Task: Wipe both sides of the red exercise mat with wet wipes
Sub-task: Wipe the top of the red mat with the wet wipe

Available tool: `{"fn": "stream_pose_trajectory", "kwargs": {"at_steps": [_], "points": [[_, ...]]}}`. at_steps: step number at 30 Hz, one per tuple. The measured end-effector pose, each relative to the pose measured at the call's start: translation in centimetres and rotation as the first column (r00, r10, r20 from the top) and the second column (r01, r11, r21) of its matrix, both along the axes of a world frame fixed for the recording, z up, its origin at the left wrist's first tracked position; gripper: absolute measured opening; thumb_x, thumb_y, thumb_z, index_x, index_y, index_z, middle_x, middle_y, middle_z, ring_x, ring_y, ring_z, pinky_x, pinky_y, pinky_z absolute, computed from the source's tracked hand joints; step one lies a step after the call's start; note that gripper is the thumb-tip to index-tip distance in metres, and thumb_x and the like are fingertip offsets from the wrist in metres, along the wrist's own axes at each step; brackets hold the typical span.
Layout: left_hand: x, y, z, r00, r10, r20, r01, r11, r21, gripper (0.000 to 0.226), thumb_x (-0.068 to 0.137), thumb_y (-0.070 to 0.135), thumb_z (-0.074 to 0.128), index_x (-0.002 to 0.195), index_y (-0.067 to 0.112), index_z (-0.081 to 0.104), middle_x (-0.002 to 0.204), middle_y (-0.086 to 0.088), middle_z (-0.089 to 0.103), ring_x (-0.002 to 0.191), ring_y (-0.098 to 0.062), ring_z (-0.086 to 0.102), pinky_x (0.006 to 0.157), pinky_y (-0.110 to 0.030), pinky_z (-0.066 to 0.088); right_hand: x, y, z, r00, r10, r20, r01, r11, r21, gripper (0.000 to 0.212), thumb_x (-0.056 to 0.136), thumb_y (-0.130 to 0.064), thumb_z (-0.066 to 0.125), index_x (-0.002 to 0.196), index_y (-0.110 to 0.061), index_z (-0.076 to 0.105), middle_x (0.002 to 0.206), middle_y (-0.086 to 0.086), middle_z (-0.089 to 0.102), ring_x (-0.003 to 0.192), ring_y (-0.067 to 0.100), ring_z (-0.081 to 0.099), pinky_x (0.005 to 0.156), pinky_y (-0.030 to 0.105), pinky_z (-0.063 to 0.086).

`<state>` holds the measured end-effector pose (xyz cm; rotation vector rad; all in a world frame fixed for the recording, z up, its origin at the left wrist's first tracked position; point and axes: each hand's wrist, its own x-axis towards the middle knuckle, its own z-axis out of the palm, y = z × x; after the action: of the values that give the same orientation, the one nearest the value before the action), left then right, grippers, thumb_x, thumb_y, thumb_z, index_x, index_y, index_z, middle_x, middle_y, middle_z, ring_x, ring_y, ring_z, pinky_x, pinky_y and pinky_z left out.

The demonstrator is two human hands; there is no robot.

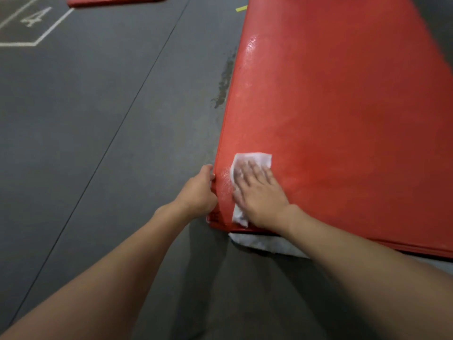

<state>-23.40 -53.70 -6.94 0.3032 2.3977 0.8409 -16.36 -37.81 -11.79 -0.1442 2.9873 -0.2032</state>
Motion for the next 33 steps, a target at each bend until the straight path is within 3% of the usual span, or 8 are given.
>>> {"fn": "stream_pose_trajectory", "kwargs": {"at_steps": [3, 8, 12, 16, 21, 25, 30, 33], "points": [[-0.1, 0.5, 0.6, 0.994, -0.061, -0.089, 0.053, 0.995, -0.081, 0.064, 0.071, 0.029, 0.058, 0.132, 0.015, 0.042, 0.120, -0.006, 0.064, 0.100, -0.028, 0.065, 0.090, -0.044, 0.052, 1.5, 0.6, -0.1, 0.942, 0.335, 0.030, -0.336, 0.941, 0.037, 0.058, 0.104, -0.043, 0.011, 0.156, -0.022, 0.021, 0.165, 0.011, 0.009, 0.152, 0.027, -0.008, 0.121, 0.047, -0.005], [0.0, 1.1, 0.5, 0.959, -0.221, -0.177, 0.169, 0.949, -0.266, 0.043, 0.079, 0.013, 0.057, 0.121, 0.009, 0.046, 0.107, -0.010, 0.063, 0.098, -0.032, 0.061, 0.083, -0.044, 0.051, 0.0, 2.5, 0.4, 1.000, -0.019, 0.023, 0.018, 0.999, 0.029, 0.052, 0.105, -0.039, 0.017, 0.151, -0.018, 0.030, 0.161, 0.011, 0.021, 0.153, 0.027, -0.005, 0.120, 0.048, -0.006], [0.2, 1.7, 0.7, 0.928, -0.350, -0.124, 0.282, 0.881, -0.380, 0.055, 0.073, 0.038, 0.075, 0.116, 0.015, 0.050, 0.111, -0.007, 0.050, 0.102, -0.028, 0.056, 0.088, -0.043, 0.050, 2.6, 1.9, 0.1, 0.948, 0.319, -0.007, -0.319, 0.948, 0.006, 0.055, 0.104, -0.044, 0.016, 0.138, -0.018, 0.050, 0.147, 0.008, 0.047, 0.152, 0.027, 0.012, 0.122, 0.048, 0.009], [0.5, 2.5, 1.0, 0.912, -0.407, -0.055, 0.324, 0.796, -0.512, 0.076, 0.064, 0.058, 0.082, 0.117, 0.019, 0.043, 0.114, -0.004, 0.037, 0.100, -0.028, 0.056, 0.084, -0.042, 0.048, 0.8, 3.8, 0.5, 0.998, -0.045, 0.039, 0.044, 0.998, 0.037, 0.056, 0.104, -0.043, 0.011, 0.151, -0.019, 0.032, 0.161, 0.005, 0.024, 0.153, 0.021, -0.004, 0.123, 0.047, -0.003], [0.5, 3.4, 0.9, 0.861, -0.501, -0.084, 0.342, 0.694, -0.633, 0.083, 0.066, 0.064, 0.077, 0.121, 0.011, 0.045, 0.123, -0.008, 0.035, 0.120, -0.031, 0.044, 0.093, -0.046, 0.040, 3.4, 3.1, 0.2, 0.960, 0.276, 0.048, -0.278, 0.960, 0.029, 0.060, 0.102, -0.046, 0.009, 0.146, -0.022, 0.041, 0.156, 0.008, 0.036, 0.153, 0.024, 0.004, 0.123, 0.048, 0.006], [0.2, 3.7, 0.7, 0.823, -0.565, -0.051, 0.429, 0.678, -0.597, 0.095, 0.066, 0.069, 0.073, 0.134, 0.009, 0.048, 0.157, -0.007, 0.014, 0.143, -0.027, 0.019, 0.110, -0.051, 0.034, 1.9, 5.3, 0.6, 0.996, -0.059, 0.068, 0.055, 0.997, 0.054, 0.061, 0.101, -0.046, 0.003, 0.152, -0.024, 0.028, 0.164, 0.004, 0.018, 0.153, 0.020, -0.008, 0.122, 0.050, -0.003], [0.6, 5.2, 1.2, 0.813, -0.583, -0.009, 0.440, 0.623, -0.647, 0.104, 0.067, 0.073, 0.070, 0.141, 0.006, 0.040, 0.159, -0.016, 0.011, 0.143, -0.033, 0.021, 0.111, -0.047, 0.035, 4.3, 5.0, 0.3, 0.972, 0.230, 0.050, -0.232, 0.972, 0.032, 0.062, 0.100, -0.045, 0.007, 0.147, -0.024, 0.041, 0.158, 0.006, 0.035, 0.153, 0.025, 0.005, 0.122, 0.051, 0.007], [0.9, 5.7, 1.6, 0.796, -0.605, 0.019, 0.449, 0.570, -0.688, 0.110, 0.068, 0.069, 0.072, 0.145, 0.004, 0.030, 0.158, -0.023, 0.009, 0.142, -0.038, 0.024, 0.109, -0.048, 0.035, 2.8, 7.9, 0.6, 0.995, -0.047, 0.086, 0.041, 0.997, 0.064, 0.059, 0.100, -0.045, 0.004, 0.153, -0.028, 0.025, 0.164, 0.001, 0.016, 0.152, 0.019, -0.011, 0.121, 0.049, -0.005]]}}
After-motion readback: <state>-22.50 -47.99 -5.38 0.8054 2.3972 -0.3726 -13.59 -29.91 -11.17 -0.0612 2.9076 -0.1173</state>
